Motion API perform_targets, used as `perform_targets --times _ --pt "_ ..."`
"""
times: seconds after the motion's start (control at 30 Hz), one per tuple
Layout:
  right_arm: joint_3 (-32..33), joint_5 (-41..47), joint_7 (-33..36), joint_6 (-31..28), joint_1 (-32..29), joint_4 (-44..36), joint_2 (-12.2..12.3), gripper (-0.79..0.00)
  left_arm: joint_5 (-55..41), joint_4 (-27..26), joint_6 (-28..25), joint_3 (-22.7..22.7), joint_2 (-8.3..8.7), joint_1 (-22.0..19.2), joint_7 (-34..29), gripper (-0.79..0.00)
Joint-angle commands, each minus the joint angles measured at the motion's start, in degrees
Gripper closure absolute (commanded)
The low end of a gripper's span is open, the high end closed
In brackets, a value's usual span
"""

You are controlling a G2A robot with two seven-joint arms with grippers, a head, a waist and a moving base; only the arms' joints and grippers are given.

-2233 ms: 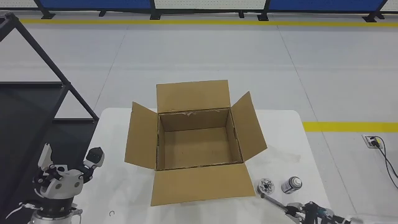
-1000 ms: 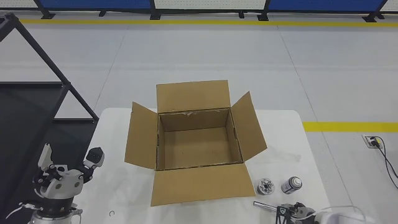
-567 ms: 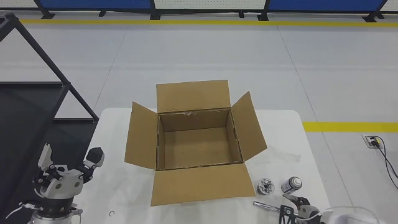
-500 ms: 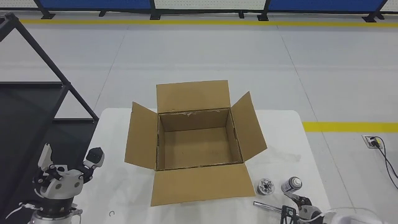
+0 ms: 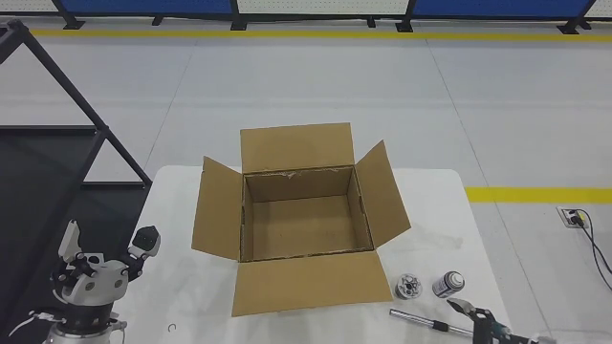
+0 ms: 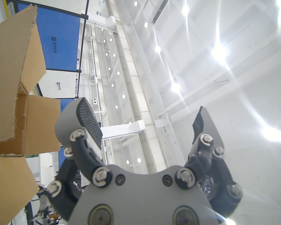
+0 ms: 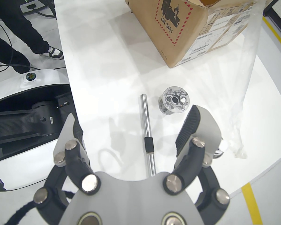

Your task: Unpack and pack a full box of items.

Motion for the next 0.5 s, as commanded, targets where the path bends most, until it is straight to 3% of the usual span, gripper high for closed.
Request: perform_targets --times 0.0,0.27,0.47 --pt "0.0 -0.03 -0.02 0.0 0.0 0.0 -0.01 -0.785 0.0 0.0 0.0 0.0 0.0 0.0 0.0 -0.785" --pt "0.0 -0.03 -0.02 0.0 0.0 0.0 -0.01 -0.785 0.0 0.0 0.0 0.0 0.0 0.0 0.0 -0.785" --pt "-4.79 -0.42 6.42 0.88 3.73 2.19 -0.14 -0.785 0.0 0.0 0.0 0.0 0.0 0.0 0.0 -0.785"
